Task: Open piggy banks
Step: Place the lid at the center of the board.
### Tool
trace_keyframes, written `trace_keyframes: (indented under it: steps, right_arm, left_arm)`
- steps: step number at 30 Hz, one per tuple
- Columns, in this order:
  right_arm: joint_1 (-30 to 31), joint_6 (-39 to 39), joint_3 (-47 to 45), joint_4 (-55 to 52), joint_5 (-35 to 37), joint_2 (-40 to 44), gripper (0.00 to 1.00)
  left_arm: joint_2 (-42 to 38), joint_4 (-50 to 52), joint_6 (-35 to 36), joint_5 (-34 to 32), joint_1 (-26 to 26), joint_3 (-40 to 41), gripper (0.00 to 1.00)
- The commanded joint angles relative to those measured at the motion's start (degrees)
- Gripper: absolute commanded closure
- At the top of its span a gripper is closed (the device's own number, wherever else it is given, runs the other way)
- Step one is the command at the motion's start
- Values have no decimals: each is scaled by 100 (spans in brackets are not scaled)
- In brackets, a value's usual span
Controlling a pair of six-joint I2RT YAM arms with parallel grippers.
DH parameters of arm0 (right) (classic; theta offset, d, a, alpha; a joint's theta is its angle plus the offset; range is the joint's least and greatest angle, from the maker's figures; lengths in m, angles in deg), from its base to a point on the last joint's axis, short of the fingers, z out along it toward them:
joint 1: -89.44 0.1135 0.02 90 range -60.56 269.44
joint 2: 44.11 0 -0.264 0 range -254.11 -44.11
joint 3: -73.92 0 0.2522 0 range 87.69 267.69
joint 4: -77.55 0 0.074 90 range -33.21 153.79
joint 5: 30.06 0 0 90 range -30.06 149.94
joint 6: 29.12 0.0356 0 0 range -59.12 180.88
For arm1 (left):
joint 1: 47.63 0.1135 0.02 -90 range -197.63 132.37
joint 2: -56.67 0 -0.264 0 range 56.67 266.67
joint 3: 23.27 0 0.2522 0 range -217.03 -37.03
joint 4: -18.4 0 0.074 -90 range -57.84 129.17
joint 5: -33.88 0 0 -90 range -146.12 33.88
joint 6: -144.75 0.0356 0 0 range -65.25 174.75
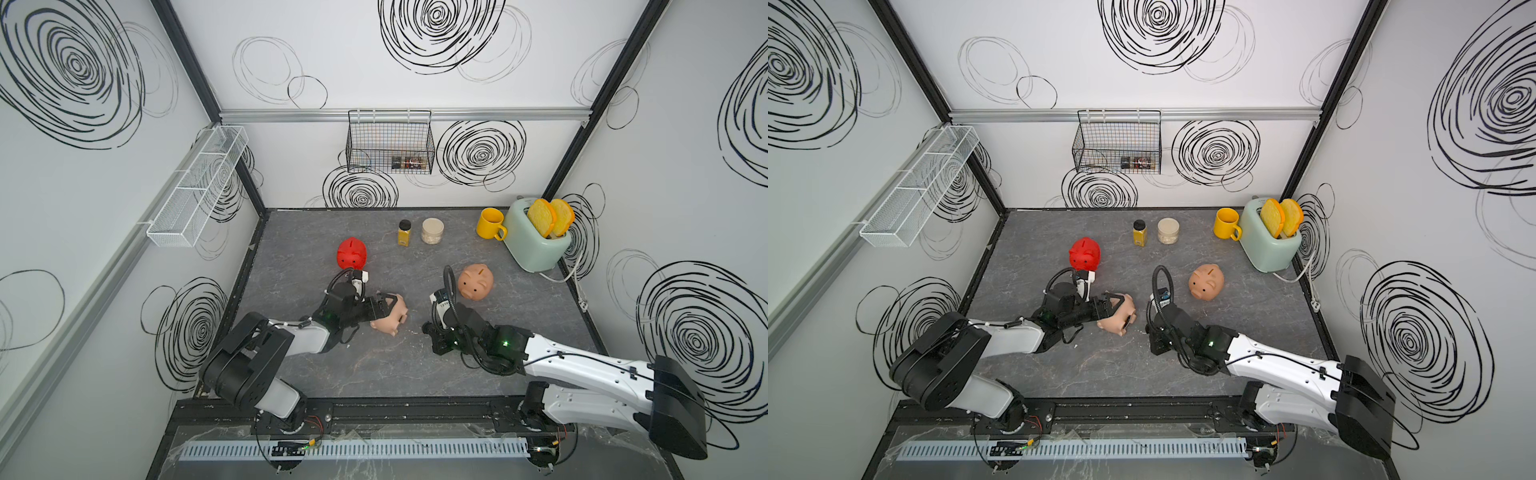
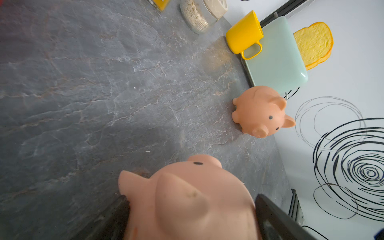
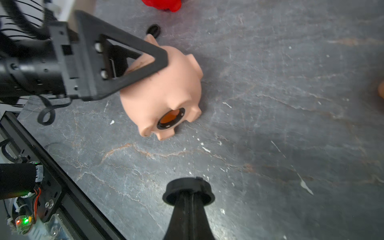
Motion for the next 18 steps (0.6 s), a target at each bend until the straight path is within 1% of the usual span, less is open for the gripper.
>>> trace_keyframes:
  steps: [1, 3, 5, 9, 12, 16, 18]
  right_arm:
    - [-590, 101, 100, -1016, -845, 196, 100]
    - [-830, -65, 65, -1112, -1164, 284, 100]
    - [-965, -66, 156, -1347, -1245, 234, 100]
    - [-992, -53, 548, -2091, -963, -357, 100]
    - [-1000, -45, 848, -2486, -981, -908, 100]
    - [-956, -89, 992, -2579, -831, -1520, 100]
    - [-954, -92, 1028, -2549, -817, -1662, 100]
  left_arm:
    - [115, 1362, 179, -139, -173, 146, 4]
    - [93, 1433, 212, -177, -208, 119, 4]
    - [61, 1476, 229, -204, -235, 94, 4]
    - [51, 1496, 223, -236, -278, 74, 4]
    - [47, 1495, 205, -249, -314, 65, 4]
    - [47, 1496, 205, -258, -323, 65, 4]
    - [41, 1510, 205, -258, -323, 57, 4]
